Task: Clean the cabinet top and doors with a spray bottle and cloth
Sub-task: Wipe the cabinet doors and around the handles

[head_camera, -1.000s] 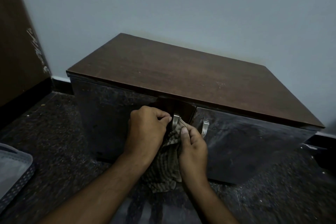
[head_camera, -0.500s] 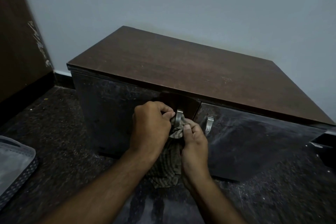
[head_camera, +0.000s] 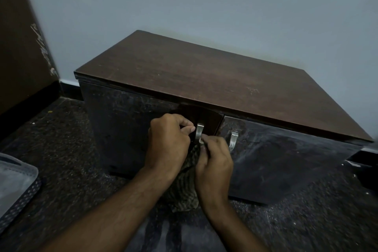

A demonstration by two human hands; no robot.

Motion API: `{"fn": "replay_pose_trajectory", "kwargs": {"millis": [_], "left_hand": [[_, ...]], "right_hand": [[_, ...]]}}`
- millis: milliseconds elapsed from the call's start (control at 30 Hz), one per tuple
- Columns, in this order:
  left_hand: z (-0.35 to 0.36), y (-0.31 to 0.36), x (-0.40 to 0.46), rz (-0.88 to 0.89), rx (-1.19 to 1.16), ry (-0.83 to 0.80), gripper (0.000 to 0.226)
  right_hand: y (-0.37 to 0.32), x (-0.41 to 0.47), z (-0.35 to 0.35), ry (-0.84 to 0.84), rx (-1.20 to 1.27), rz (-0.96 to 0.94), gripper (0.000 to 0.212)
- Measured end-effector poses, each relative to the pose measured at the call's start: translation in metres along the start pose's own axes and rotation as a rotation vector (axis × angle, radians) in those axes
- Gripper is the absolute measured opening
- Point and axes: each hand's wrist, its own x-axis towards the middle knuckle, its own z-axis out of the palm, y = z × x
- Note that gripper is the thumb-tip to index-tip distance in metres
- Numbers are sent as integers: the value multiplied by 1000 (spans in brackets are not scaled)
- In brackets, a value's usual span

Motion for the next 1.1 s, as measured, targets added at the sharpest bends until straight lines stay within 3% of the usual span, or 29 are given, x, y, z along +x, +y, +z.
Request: {"fn": "replay_pose_trajectory", "kwargs": {"millis": [467,667,867,1000,1100], "left_hand": [[0,-4,1,36,32,-14,2],[-13,-8,6,44,0,-125,11],[-34,-22,5,94,92,-257,33],[-37,-23,-1,117,135,-354,46],[-39,-25,0,119,115,-383,59]], "right_hand": [[4,9,3,-24,-68,-2,17],[10,-1,10,48,-25,51,14],[5,-12,26,190,276,482,26],[4,-17,32,222,394,684,19],[5,-21,45,208,580,974,9]]}}
